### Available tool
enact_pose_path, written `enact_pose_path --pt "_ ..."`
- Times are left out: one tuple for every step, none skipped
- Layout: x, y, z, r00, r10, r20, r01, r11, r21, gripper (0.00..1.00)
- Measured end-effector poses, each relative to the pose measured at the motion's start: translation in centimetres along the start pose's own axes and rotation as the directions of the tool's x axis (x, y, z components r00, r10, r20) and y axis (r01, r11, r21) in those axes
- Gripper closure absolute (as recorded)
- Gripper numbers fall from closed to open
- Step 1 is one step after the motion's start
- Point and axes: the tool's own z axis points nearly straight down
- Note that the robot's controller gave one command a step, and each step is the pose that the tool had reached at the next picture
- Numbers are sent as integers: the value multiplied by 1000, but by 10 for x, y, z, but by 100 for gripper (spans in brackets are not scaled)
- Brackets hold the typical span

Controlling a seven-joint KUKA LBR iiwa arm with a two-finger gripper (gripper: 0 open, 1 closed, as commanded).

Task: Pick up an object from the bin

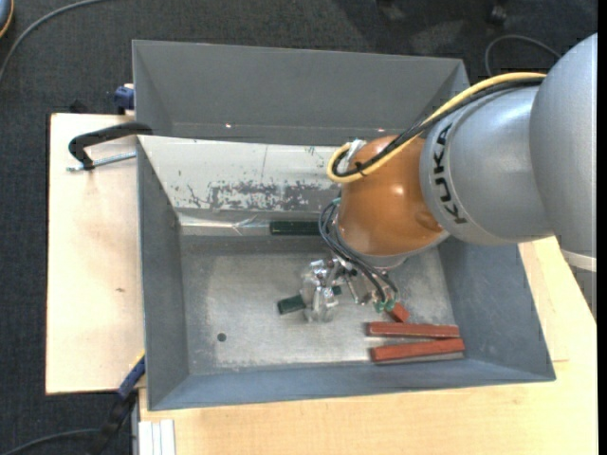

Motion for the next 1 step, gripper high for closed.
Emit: enact_pose_path --pt "0 0 0 1000 0 -1 0 1000 0 0"
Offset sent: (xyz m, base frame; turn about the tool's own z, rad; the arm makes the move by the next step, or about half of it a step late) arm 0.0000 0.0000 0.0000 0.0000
